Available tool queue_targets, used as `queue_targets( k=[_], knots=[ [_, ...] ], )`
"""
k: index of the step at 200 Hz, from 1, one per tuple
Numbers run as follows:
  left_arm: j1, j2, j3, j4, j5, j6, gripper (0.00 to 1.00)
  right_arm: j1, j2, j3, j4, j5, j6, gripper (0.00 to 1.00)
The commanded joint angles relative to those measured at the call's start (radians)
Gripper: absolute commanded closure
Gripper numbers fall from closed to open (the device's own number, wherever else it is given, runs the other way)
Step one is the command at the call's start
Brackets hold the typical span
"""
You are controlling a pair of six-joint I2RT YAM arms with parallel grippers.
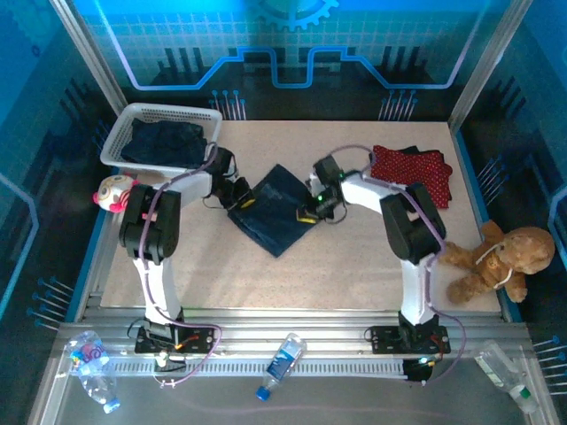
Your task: Fold and stack the skirts
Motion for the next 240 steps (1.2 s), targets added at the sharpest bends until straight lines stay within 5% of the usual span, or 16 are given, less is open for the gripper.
queue_targets(
  k=[1,44,75,108,143,156,187,213,240],
  knots=[
    [0.012,0.047,0.158,-0.123,-0.012,0.116,0.83,0.052,-0.141,-0.099,0.218,-0.034,0.293,0.72],
    [0.007,-0.115,0.128,-0.092,0.042,0.07,0.66,-0.011,-0.131,0.084,-0.026,0.126,-0.198,0.53],
    [-0.031,-0.329,-0.14,0.041,0.048,-0.09,0.58,-0.029,0.028,0.273,-0.148,0.044,-0.517,0.42],
    [-0.132,-0.461,-0.387,0.286,0.076,-0.324,0.54,-0.026,0.178,0.437,-0.225,-0.059,-0.669,0.44],
    [-0.226,-0.4,-0.495,0.426,0.016,-0.474,0.54,-0.016,0.266,0.518,-0.258,-0.056,-0.688,0.48],
    [-0.225,-0.365,-0.527,0.449,0.006,-0.503,0.55,-0.011,0.265,0.507,-0.264,-0.046,-0.653,0.61],
    [-0.161,-0.308,-0.542,0.326,-0.05,-0.371,0.54,-0.008,0.116,0.246,-0.074,-0.171,-0.423,0.73],
    [-0.064,-0.299,-0.495,0.253,0.028,-0.202,0.52,0.023,-0.003,0.082,0.025,-0.199,-0.283,0.73],
    [-0.058,-0.35,-0.359,0.083,0.042,-0.016,0.41,0.017,-0.115,-0.009,0.059,-0.03,-0.148,0.55]
  ],
)
